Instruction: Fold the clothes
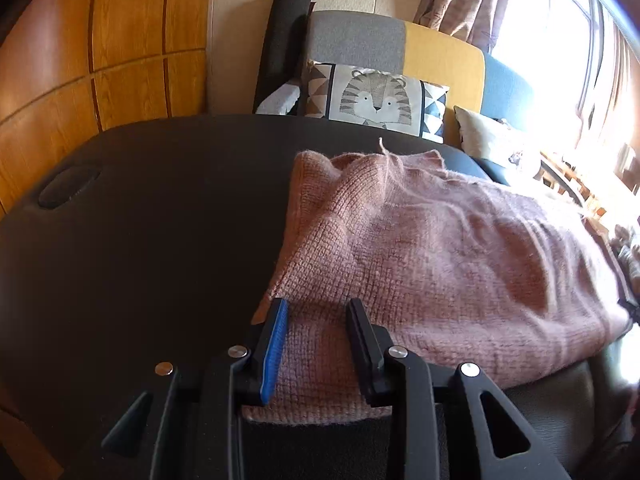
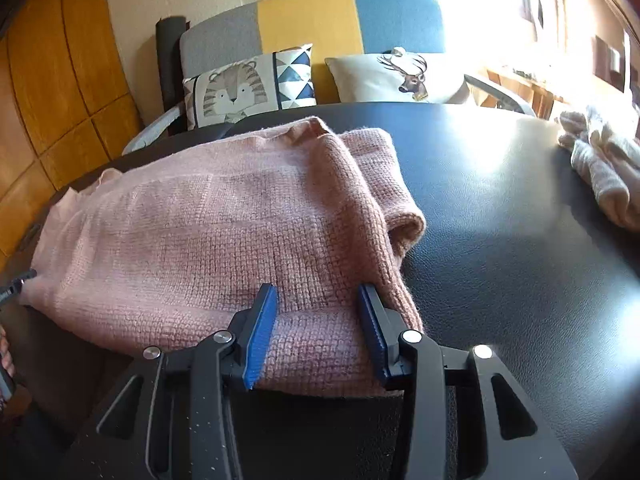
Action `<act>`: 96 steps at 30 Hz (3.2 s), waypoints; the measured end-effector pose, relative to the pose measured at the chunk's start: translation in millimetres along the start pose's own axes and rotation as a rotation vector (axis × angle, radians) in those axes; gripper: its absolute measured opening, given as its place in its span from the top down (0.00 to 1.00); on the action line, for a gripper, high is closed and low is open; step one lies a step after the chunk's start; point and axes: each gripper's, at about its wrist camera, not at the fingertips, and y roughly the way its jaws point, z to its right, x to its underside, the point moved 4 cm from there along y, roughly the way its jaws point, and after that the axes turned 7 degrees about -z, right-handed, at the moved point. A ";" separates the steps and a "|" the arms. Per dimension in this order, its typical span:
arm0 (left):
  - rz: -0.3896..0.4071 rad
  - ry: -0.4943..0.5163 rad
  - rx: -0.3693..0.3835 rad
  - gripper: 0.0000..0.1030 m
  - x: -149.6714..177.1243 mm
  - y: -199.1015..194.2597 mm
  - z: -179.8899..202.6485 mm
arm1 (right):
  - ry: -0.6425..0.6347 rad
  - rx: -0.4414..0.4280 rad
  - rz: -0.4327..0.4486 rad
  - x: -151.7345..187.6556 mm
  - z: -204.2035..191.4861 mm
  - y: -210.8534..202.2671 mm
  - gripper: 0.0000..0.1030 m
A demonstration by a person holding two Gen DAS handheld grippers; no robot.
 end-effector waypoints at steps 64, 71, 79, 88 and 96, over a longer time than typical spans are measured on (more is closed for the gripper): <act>-0.012 0.031 -0.023 0.32 -78.1 65.7 43.2 | -0.158 -0.601 -0.512 -148.3 -302.6 167.2 0.87; -0.005 0.029 -0.015 0.32 -74.3 64.8 43.2 | -0.151 -0.640 -0.481 -166.2 -340.1 177.0 0.93; 0.000 0.024 -0.007 0.32 -71.5 65.6 42.4 | -0.103 -0.578 -0.438 -184.6 -358.1 195.1 0.71; -0.025 0.050 -0.043 0.30 -71.4 68.6 48.8 | -0.271 -0.468 -0.237 -129.5 -303.7 110.9 0.71; -0.033 0.059 -0.058 0.30 -74.7 71.4 48.1 | -0.458 -0.252 -0.132 -79.2 -285.2 86.7 0.71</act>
